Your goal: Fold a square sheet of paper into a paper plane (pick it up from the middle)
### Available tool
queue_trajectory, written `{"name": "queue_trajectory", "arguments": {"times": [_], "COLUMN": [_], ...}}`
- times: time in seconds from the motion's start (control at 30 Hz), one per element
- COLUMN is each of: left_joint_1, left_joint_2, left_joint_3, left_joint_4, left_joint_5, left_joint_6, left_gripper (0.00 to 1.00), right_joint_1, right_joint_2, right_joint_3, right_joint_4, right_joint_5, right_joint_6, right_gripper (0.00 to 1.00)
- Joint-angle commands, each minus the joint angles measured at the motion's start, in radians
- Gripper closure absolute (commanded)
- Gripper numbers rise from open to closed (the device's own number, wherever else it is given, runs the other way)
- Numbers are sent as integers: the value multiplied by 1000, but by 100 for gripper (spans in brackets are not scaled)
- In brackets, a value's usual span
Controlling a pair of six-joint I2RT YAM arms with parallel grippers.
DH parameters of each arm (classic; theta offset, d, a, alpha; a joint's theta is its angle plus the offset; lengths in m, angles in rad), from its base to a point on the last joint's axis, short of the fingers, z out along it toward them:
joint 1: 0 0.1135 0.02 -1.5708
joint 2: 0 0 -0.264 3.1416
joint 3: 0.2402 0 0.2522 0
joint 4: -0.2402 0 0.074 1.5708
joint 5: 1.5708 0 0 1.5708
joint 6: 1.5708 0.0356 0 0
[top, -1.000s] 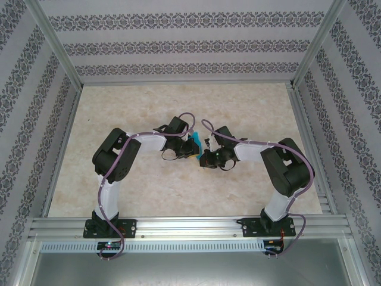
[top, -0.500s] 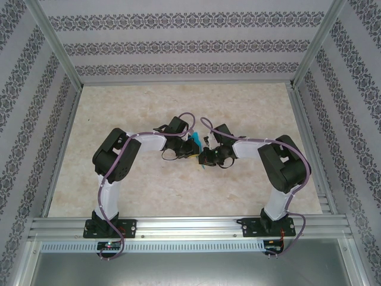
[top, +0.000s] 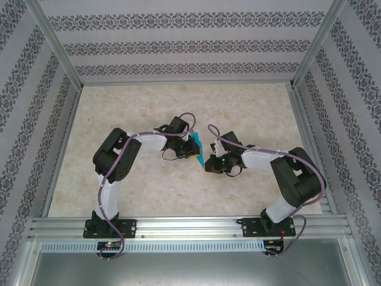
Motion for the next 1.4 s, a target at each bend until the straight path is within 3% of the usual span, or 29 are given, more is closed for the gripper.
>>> {"name": "queue_trajectory", "arguments": {"times": [0.0, 0.3, 0.73, 0.9, 1.37], "left_joint_1": [-3, -2, 26, 33, 34], "left_joint_2": [56, 49, -17, -62, -10], "left_joint_3": [-9, -5, 59, 103, 105], "left_joint_4": [-63, -46, -13, -45, -19], "left_joint_5": [-74, -53, 3, -43, -148], "left_joint_6": [-2, -11, 55, 129, 132], "left_gripper": [84, 84, 81, 79, 80], "right_joint_1": [-7, 22, -5, -10, -6], "right_joint_2": [-34, 122, 209, 213, 242], "right_joint_3": [60, 144, 67, 60, 69], "right_joint_4": [29, 91, 11, 5, 5], "right_joint_5": [45, 30, 88, 93, 94], "right_joint_6": [29, 51, -20, -23, -20], "right_gripper": [91, 94, 96, 96, 96]}}
